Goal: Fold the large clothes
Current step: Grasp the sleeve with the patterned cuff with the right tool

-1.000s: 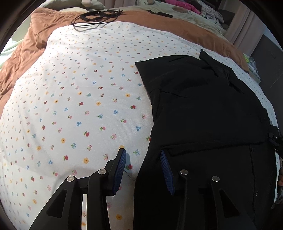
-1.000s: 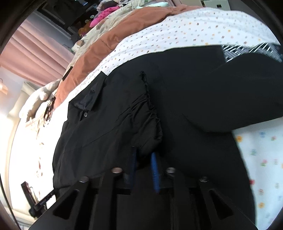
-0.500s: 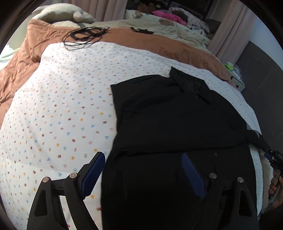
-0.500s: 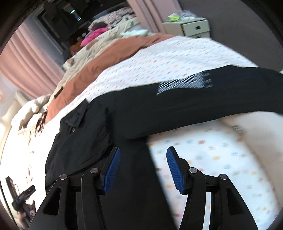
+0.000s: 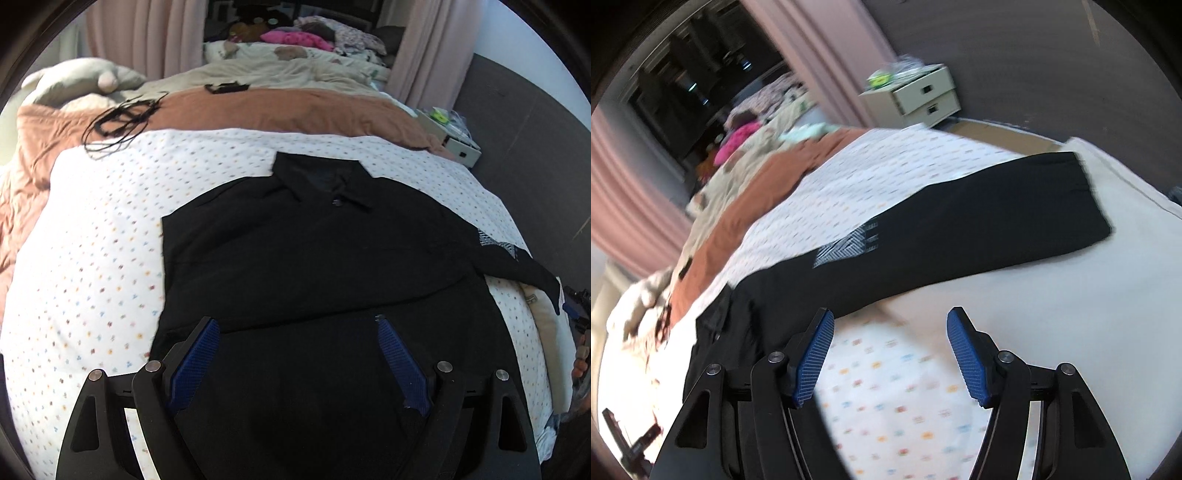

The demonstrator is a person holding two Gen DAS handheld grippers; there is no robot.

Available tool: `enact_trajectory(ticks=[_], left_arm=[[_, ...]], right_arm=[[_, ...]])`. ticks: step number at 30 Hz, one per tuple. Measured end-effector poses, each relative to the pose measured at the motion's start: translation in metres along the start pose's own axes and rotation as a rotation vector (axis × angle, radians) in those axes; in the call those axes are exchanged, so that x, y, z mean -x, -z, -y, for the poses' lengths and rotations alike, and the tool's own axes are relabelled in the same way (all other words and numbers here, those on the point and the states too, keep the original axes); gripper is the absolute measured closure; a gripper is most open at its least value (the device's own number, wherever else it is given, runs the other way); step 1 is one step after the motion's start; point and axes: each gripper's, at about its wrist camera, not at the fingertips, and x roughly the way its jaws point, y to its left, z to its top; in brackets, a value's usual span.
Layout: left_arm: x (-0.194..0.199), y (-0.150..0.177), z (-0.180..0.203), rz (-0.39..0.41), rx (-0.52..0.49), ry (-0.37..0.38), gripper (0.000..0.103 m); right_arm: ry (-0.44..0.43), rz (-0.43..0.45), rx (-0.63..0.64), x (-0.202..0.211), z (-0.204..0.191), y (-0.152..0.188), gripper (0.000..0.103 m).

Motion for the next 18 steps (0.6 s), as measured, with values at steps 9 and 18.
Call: enact_trajectory(ticks=[9,18], left_arm=[[-0.007,-0.007,0.04,0.04,-0.062,-0.012,0.014],[-0.024,-0.013,0.062,0.032,-0.126,-0.06,0.014]], right_arm=[[0.017,0.028,-0.138,-0.007,0.069,-0.014,0.039],[-0.016,0.045,-0.299,-0.042,0.116,-0.018,0.039]])
